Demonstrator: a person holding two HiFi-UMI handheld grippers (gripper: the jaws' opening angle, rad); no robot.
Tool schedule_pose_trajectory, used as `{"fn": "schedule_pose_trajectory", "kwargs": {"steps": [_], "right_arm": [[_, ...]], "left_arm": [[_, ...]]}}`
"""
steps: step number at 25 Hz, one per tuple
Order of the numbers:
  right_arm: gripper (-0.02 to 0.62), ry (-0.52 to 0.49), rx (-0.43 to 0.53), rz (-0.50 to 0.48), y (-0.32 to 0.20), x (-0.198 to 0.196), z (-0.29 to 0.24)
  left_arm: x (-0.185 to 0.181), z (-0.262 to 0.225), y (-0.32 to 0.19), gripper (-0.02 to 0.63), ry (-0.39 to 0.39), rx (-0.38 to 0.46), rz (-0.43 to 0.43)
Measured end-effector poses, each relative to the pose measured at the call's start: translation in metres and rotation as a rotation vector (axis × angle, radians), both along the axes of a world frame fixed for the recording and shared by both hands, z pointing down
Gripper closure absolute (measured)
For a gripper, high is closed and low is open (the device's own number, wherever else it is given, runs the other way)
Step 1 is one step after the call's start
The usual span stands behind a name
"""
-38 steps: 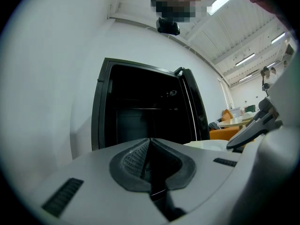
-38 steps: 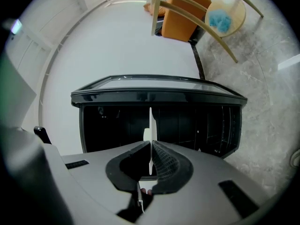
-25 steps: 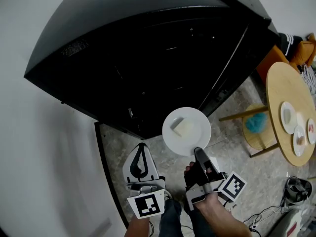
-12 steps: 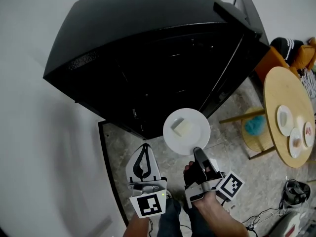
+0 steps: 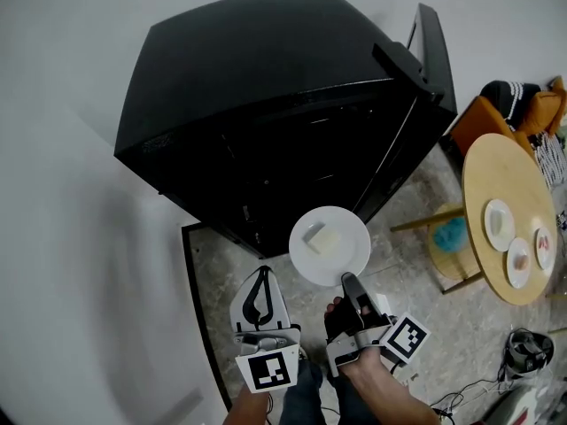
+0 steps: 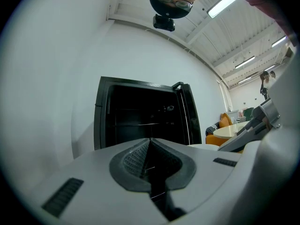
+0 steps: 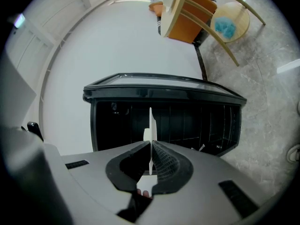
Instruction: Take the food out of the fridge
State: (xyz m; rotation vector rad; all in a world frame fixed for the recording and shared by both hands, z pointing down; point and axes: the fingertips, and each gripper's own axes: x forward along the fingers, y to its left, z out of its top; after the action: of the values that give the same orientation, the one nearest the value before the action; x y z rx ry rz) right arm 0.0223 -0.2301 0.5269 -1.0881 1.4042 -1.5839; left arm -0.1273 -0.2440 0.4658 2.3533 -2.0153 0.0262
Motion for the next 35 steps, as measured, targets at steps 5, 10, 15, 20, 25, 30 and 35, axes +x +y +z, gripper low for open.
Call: {"fn": "schedule_pose_trajectory", "kwargs": {"steps": [5,10,15,20,25,30,35], "right_arm": [[0.566,0.001,-0.002,0.011,0.003,0.003,-0.017],[0.566,-0.003,0.008,0.009,0.004,0.001,-0.040],[0.566,-0.010,0.021,-0.012,0.007,-0.010,-0.061],[0.566,-0.014,0.021,-0.031,0.012,-0.020,-0.078],[0.566,-0.022,0.029,-0.045,0.015,-0.026,-0.098],[0.566,-0.034,0.024,-0.058,0.021,-0.030,-0.120],[0.566,-0.041,0.034,-0.071,0.030,-0.031,-0.146]], "left_arm": [[-0.001,-0.022,0.005,0.592,0.012,0.017,-0.004],[-0.002,-0.043,0.012,0.592,0.024,0.022,-0.014],[-0.003,-0.064,0.016,0.592,0.032,0.032,-0.020],[-0.010,-0.082,0.023,0.592,0.027,0.033,-0.033],[-0.019,-0.100,0.028,0.592,0.029,0.047,-0.056],[-0.022,-0.125,0.036,0.592,0.027,0.070,-0.069],[-0.022,-0.148,0.048,0.592,0.033,0.088,-0.073]]}}
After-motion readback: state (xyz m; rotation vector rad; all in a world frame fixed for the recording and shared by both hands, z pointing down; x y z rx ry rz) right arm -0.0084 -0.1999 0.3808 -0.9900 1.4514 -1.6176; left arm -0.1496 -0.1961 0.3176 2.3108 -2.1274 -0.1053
